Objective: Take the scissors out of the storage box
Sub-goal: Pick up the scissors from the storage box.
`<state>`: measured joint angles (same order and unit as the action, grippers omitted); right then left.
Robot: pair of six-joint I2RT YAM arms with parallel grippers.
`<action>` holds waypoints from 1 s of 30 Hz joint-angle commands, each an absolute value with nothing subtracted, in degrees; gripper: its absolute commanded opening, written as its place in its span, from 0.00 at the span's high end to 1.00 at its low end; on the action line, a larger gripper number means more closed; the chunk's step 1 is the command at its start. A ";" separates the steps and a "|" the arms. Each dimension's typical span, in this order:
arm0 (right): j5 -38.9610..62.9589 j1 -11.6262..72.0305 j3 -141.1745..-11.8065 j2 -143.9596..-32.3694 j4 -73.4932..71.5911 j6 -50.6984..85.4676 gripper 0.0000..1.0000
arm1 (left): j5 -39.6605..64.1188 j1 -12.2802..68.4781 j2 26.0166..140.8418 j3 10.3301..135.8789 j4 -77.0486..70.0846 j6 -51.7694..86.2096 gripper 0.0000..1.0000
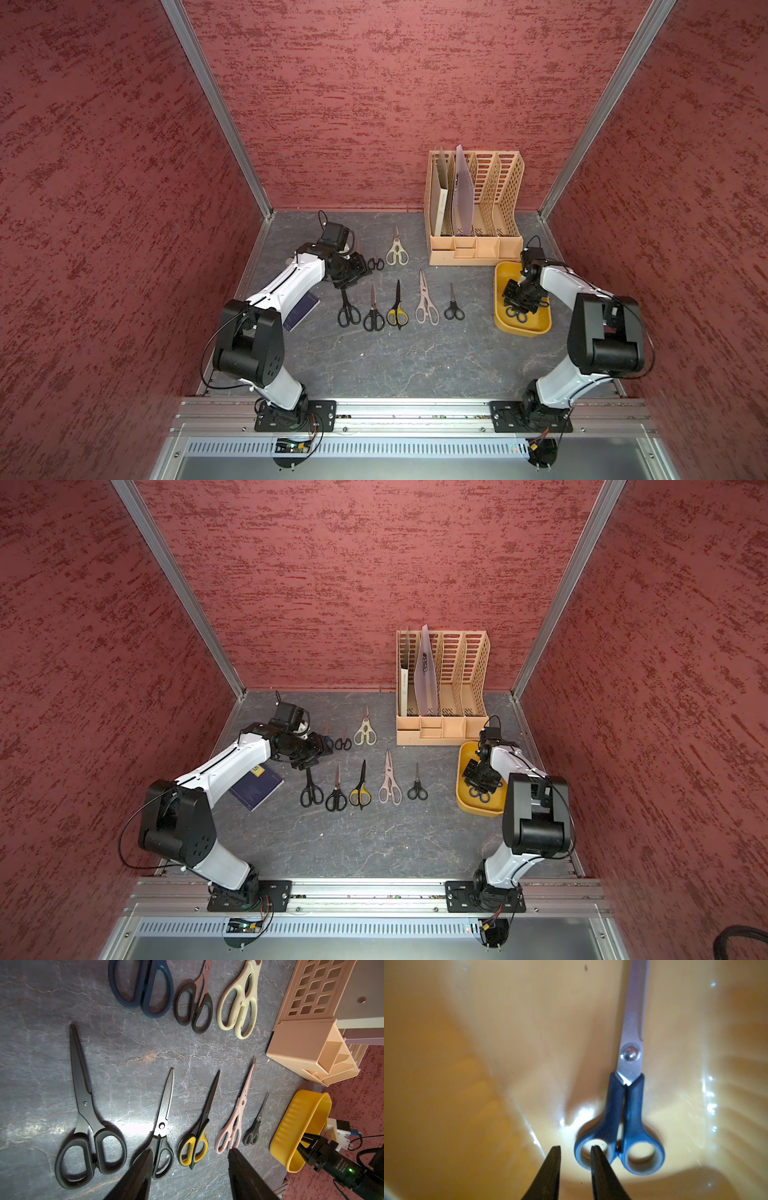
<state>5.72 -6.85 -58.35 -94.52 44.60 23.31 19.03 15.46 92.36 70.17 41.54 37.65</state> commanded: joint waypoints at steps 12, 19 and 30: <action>6.36 -7.15 -55.93 -96.65 41.25 25.64 0.74 | 19.56 15.99 94.50 73.12 41.68 37.00 0.39; 4.57 -7.20 -53.72 -99.22 39.38 26.04 0.88 | 17.71 16.00 90.84 71.15 43.05 37.10 0.39; 4.11 -7.19 -57.87 -91.91 46.53 24.64 1.00 | 16.98 16.00 85.52 69.30 41.86 38.93 0.38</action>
